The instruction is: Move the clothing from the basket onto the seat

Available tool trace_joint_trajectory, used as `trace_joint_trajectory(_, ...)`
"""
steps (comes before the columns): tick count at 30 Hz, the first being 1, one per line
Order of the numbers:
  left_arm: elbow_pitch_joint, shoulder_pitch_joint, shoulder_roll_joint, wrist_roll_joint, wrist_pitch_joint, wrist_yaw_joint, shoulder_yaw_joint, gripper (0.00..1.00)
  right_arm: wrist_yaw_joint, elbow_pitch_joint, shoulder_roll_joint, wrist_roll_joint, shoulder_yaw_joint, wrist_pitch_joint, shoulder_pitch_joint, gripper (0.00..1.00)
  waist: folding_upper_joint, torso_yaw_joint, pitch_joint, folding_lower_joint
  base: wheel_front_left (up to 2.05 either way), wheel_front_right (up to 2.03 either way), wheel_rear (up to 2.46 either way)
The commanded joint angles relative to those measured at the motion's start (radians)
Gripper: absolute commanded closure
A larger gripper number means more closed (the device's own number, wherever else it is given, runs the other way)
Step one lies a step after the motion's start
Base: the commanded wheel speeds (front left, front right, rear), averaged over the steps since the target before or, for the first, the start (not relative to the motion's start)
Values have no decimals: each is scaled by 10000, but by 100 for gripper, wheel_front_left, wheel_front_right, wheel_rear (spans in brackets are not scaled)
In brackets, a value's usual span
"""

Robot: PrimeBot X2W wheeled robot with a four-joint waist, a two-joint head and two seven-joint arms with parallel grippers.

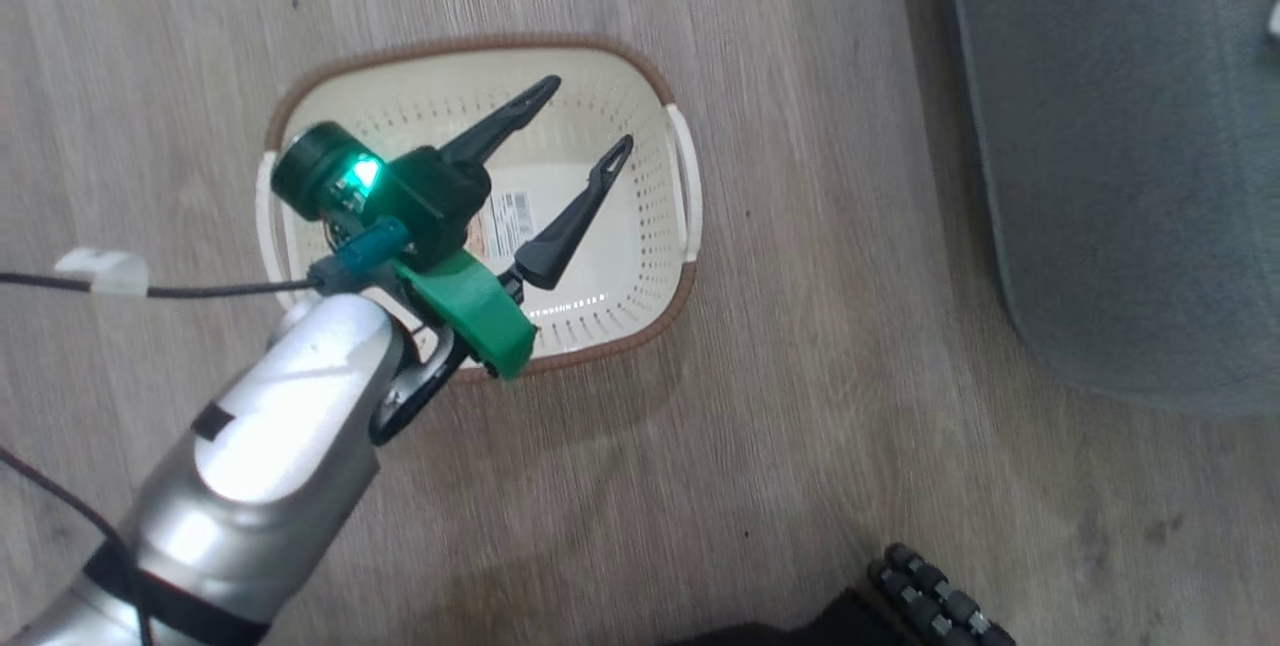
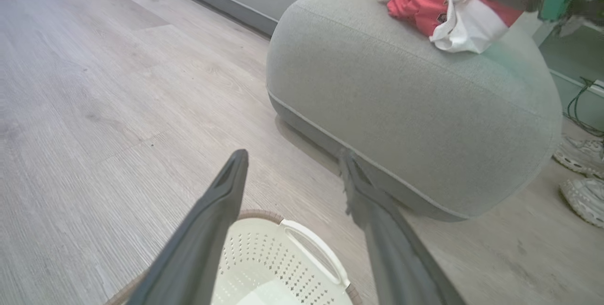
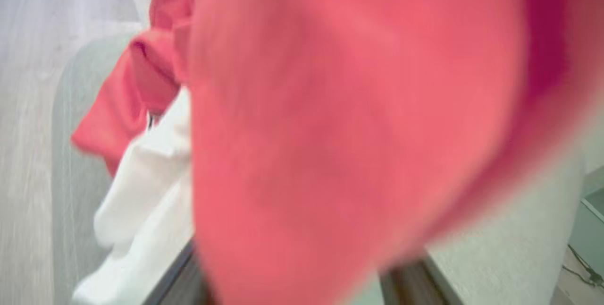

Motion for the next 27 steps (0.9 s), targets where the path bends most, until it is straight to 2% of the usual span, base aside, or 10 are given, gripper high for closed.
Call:
trace_joint_trajectory(1, -223, 160, 78, -88, -118, -13, 369, 0, -4, -177, -351, 72, 219, -117, 436, 0, -1, -23, -458, 1, 0, 0, 0)
trace_joint_trajectory(5, -85, 597, -205, -45, -120, -13, 702, 0, -4, -35, -270, 433, 788, -336, 1540, 0, -1, 101, -1226, 1, 0, 0, 0)
trace_joint_trajectory(12, 172, 1257, -479, 36, -121, -13, 1378, 0, -4, -302, 30, 856, 1640, -490, 2494, 0, -1, 319, -2148, 1, 0, 0, 0)
trace_joint_trajectory(18, 495, 2198, -891, 229, -121, 7, 2706, 0, -4, -1758, 855, 1370, 2860, -522, 3508, 0, -1, 812, -3209, 1, 0, 0, 0)
trace_joint_trajectory(27, 784, 3140, -1232, 688, -121, 26, 4320, 0, -4, -3277, 1281, 2096, 4107, -525, 4291, 0, -1, 1519, -4027, 1, 0, 0, 0)
